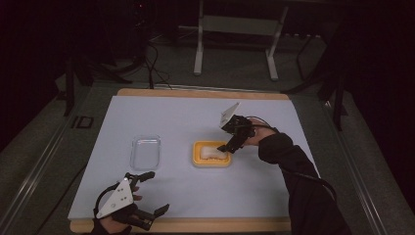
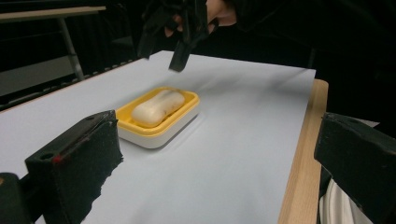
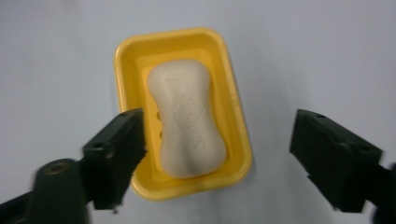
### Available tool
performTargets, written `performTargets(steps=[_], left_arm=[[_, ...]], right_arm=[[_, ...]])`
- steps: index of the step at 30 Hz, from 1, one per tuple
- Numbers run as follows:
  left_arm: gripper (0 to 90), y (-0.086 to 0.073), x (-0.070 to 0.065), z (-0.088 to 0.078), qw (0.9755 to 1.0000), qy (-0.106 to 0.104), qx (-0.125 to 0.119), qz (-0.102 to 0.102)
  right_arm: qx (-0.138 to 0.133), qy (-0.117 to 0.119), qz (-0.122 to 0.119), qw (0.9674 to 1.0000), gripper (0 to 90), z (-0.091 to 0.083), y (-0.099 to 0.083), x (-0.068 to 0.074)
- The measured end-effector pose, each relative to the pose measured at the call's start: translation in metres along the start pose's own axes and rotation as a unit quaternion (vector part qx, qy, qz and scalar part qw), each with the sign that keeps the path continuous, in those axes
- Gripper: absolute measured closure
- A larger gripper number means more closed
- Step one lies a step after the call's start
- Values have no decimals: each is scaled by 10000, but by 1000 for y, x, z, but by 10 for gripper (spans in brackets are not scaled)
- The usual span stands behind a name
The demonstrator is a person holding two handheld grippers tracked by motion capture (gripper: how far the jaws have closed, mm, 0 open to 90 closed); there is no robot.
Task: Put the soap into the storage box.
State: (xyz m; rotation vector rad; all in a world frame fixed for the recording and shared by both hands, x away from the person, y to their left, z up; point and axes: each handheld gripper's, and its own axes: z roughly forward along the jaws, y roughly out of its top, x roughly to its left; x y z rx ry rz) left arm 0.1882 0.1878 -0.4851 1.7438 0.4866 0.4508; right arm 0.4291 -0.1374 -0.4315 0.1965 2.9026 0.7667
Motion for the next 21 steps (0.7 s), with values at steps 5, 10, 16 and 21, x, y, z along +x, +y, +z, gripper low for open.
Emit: performTargets(steps=[5,10,16,21], left_arm=[[7,0,0,0,10000,10,5,2],[7,0,0,0,10000,12,9,8],[7,0,0,0,10000,19,3,3],[7,0,0,0,10000,6,22,13]], right_arm=[[-80,-340,392,9986,100,-10,-7,3],[-278,-669,755,9945,100,-20,-18,9],[-436,-938,1287,9863,101,-30,-26,15],[-459,-1082,1527,9813,101,-34,-34,22]])
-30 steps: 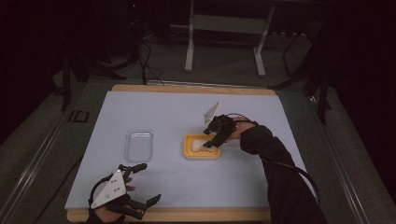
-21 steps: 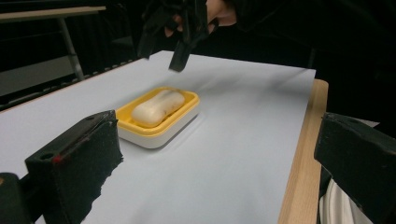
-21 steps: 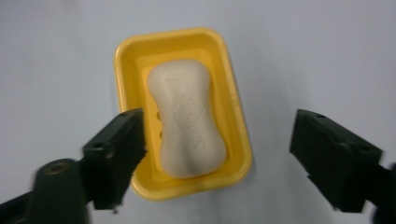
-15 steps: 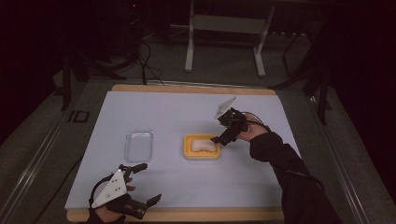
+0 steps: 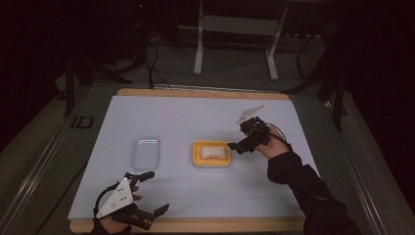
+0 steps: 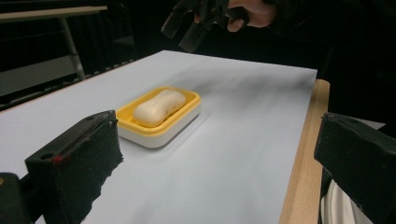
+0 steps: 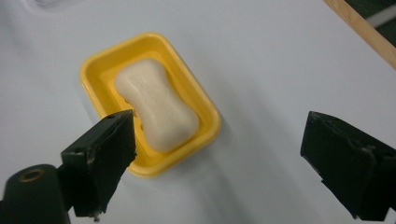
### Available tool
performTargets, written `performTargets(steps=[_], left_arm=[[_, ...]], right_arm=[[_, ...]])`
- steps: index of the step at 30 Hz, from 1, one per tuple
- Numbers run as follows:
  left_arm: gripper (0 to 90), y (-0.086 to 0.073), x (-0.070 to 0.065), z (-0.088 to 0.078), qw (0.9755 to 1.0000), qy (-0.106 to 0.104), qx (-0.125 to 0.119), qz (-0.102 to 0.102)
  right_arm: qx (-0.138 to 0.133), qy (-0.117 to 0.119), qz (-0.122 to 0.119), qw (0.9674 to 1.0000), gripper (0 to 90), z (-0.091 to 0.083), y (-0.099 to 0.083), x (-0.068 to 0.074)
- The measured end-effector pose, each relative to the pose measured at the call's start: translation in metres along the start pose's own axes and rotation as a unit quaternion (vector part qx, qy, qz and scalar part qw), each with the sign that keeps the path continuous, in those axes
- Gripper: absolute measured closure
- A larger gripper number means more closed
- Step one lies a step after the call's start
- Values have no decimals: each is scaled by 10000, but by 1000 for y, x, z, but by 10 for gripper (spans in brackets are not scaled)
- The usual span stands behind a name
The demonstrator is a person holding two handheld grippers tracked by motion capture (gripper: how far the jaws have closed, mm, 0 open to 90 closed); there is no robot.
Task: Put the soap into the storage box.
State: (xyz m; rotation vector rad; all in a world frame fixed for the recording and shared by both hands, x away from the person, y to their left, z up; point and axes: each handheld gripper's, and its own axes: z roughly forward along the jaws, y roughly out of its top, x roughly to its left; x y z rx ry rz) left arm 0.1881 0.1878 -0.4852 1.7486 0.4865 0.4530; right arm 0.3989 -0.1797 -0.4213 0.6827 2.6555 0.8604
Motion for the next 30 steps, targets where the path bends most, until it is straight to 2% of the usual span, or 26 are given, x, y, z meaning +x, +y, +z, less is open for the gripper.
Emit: performTargets(steps=[7,9,11,17,20,22,26,27,30], left_arm=[[7,0,0,0,10000,-5,-12,-6],[7,0,0,0,10000,-6,-4,1],[7,0,0,0,10000,-3,-7,-5],[7,0,0,1,10000,-10,20,9],[7,0,0,1,10000,-6,34,15],[7,0,0,1,10000,-5,26,9],[7,0,0,1,10000,-4,29,11],[7,0,0,1,10000,-8,25,9],[7,0,0,1,10000,-11,26,8]], right_arm=[[-204,-145,538,9982,126,-9,-17,2],[-240,-173,578,9979,126,-11,-19,2],[-367,-299,646,9968,112,-16,-28,3],[-408,-414,796,9951,112,-22,-44,9],[-499,-487,965,9929,112,-25,-53,11],[-624,-545,1145,9900,113,-28,-61,11],[-752,-632,1185,9881,113,-32,-69,13],[-827,-728,1196,9867,113,-36,-72,16],[-942,-711,1257,9850,113,-39,-76,18]])
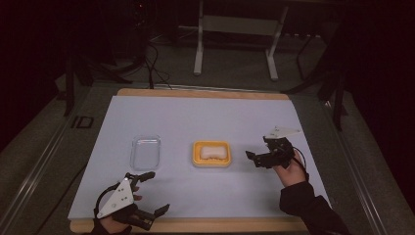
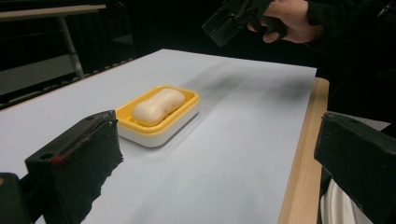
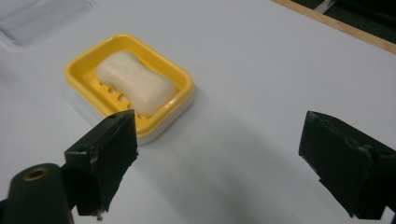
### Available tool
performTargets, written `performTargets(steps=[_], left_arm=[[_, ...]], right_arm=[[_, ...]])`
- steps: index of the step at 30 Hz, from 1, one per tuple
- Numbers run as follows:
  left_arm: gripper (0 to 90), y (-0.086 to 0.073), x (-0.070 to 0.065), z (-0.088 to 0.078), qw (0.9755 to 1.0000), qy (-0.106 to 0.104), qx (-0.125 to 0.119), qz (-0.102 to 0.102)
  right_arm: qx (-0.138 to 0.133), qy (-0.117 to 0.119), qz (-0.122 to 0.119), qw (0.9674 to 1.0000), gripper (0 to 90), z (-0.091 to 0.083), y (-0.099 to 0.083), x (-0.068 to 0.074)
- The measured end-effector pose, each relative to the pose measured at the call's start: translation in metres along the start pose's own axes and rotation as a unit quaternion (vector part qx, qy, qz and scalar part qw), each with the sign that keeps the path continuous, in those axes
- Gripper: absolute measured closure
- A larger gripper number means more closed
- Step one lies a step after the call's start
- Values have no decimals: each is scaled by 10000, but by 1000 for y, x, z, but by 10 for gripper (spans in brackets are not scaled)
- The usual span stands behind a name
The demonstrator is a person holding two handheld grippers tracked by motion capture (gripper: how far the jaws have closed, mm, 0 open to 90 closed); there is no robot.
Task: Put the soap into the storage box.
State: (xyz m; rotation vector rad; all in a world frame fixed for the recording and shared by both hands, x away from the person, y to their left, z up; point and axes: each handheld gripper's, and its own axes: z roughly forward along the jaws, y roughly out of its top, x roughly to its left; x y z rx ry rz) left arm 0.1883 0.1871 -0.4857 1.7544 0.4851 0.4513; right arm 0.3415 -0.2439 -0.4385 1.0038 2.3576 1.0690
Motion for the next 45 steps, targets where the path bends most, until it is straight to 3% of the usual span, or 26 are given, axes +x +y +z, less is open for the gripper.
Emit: performTargets(steps=[10,18,24,28,35,45], left_arm=[[7,0,0,0,10000,-17,0,-7],[7,0,0,1,10000,-18,7,-6],[7,0,0,1,10000,-24,4,-10],[7,0,-1,1,10000,-34,-12,-8],[7,0,-1,1,10000,-34,6,-1],[7,0,-2,1,10000,-55,60,20]], right_arm=[[-99,114,155,9998,113,-16,-27,5],[-80,113,200,9997,120,-22,-39,6],[-39,0,215,9998,121,-25,-48,7],[155,-95,215,9996,125,-24,-58,6],[147,-191,292,9993,127,-29,-69,4],[221,-252,262,9991,127,-24,-73,3]])
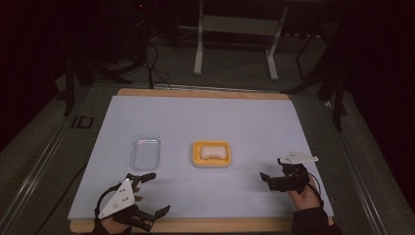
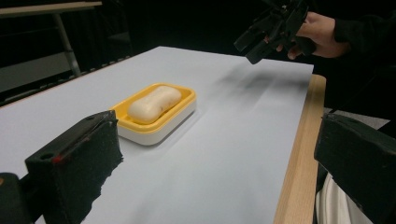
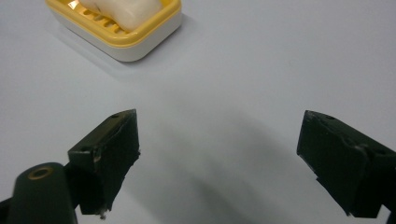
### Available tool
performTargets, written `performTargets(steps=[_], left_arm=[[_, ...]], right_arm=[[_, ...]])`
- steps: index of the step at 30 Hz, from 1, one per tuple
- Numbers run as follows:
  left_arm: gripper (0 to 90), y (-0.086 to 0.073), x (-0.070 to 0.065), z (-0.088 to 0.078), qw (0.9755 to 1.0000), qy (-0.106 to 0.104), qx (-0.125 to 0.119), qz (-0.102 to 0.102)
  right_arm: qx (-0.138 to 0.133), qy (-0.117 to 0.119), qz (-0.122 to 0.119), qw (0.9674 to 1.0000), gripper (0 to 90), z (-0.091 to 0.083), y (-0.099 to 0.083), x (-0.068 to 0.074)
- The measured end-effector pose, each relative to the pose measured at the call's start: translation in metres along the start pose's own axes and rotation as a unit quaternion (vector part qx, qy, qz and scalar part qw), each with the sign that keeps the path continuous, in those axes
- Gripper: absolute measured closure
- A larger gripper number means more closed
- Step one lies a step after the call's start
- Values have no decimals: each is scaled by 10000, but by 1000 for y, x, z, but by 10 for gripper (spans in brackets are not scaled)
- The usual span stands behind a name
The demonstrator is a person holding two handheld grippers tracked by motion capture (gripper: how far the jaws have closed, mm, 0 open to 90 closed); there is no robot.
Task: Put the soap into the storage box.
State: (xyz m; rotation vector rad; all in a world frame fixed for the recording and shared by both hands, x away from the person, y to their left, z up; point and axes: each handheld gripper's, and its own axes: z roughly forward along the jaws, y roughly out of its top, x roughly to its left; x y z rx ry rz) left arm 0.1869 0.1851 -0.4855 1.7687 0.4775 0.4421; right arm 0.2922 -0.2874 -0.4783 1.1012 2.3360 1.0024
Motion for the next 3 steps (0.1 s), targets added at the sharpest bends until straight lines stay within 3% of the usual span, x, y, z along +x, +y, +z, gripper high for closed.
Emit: performTargets(steps=[3], left_arm=[[7,0,0,0,10000,7,-9,-6]], right_arm=[[-23,2,-26,10000,127,0,0,0]])
